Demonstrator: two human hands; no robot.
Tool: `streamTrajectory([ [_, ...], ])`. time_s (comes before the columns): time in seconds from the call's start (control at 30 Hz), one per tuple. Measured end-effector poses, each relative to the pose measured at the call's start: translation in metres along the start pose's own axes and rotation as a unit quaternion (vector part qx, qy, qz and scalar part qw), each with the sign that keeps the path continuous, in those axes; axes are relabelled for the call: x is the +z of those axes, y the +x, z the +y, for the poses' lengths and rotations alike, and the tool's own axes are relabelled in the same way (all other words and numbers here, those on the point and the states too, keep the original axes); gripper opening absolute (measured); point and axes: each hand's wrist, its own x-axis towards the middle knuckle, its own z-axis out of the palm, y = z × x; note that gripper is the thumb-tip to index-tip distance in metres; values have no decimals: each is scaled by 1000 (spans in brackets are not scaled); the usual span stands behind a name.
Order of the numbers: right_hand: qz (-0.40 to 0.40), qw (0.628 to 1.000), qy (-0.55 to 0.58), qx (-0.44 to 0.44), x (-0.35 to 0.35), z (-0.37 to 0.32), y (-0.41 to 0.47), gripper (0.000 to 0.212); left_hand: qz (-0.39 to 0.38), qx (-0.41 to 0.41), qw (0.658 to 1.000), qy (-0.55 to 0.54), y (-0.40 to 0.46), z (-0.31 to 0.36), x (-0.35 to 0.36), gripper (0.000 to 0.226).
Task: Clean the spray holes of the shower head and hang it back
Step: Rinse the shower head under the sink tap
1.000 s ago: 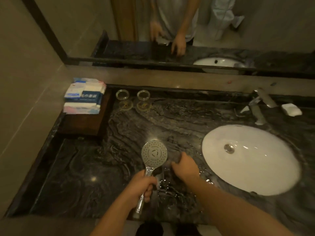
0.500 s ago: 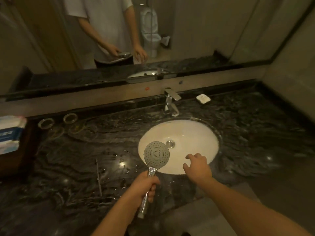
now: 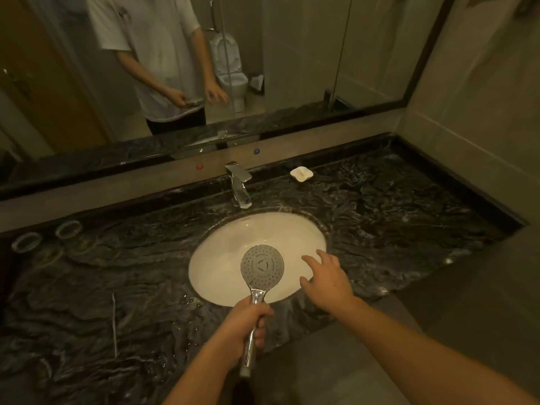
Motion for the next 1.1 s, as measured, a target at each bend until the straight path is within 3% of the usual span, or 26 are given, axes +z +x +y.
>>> streamTrajectory([
  [0.27,-57,998,-11,23,-11,8,35,72,1,-8,1000,-3,36,31,-1,18],
  [0.6,-40,999,-26,-6,-25,-21,114,73,17,-18,998,-57,80,71,-23,16],
  [0.77,-45,997,-9,-55,-21,-35,152,69,58,-45,992,-106,96,70,-28,15],
  [0.9,7,990,47,-132,-35,-53,198,58,102,-47,983,-147,111,71,-20,15],
  [1.1,21,964,81,-251,-53,-78,267,53,154,-44,973,-164,132,75,-2,10],
])
